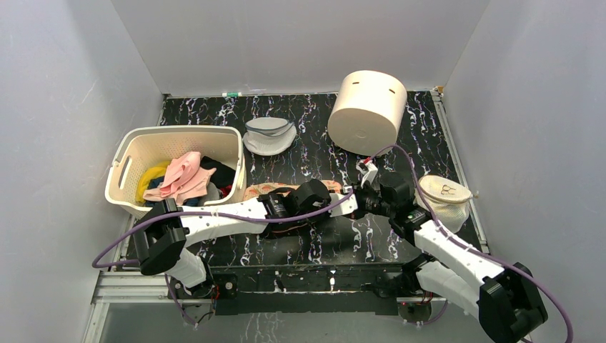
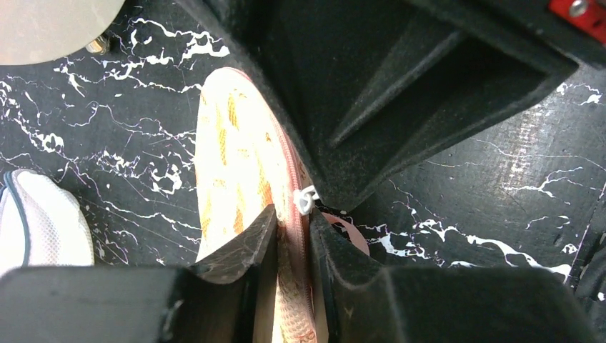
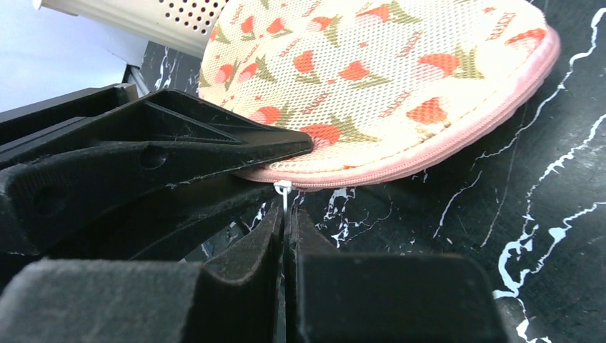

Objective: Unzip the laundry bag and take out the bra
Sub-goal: Unzip the laundry bag at the center of the board.

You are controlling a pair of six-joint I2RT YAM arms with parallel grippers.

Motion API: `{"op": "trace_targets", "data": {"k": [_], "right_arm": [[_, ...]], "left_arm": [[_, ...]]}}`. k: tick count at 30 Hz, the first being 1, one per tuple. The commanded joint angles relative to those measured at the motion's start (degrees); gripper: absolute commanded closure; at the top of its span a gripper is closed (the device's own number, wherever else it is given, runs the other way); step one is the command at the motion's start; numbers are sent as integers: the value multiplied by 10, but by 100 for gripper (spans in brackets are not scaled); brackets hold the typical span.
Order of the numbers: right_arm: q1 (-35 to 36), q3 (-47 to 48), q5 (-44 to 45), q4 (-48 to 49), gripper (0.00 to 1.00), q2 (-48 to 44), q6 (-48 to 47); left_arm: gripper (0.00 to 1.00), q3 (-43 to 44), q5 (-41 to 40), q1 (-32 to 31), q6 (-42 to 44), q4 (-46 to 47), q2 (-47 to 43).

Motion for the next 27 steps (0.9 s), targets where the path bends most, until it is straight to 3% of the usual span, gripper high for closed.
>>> {"op": "trace_targets", "data": {"k": [1, 4, 10, 13, 21, 23, 27], "right_arm": [[3, 33, 64, -12, 100, -25, -6], [1, 35, 104, -36, 100, -33, -7], [-21, 38, 183, -92, 100, -38, -1], [-45, 36, 207, -119, 100, -39, 6], [-105, 8, 96, -74, 100, -64, -16], [-105, 6, 55, -56, 100, -71, -30], [-104, -6, -28, -8, 100, -72, -32]], "left_arm": [[83, 12, -7, -2, 4, -2, -7], [85, 11, -8, -2, 4, -2, -9], [100, 10, 6, -3, 12, -3, -13], [100, 4, 6, -5, 16, 3, -19], [100, 5, -11, -6, 13, 7, -11], [92, 9, -33, -6, 12, 6, 0], [61, 14, -72, -6, 14, 7, 16]]}}
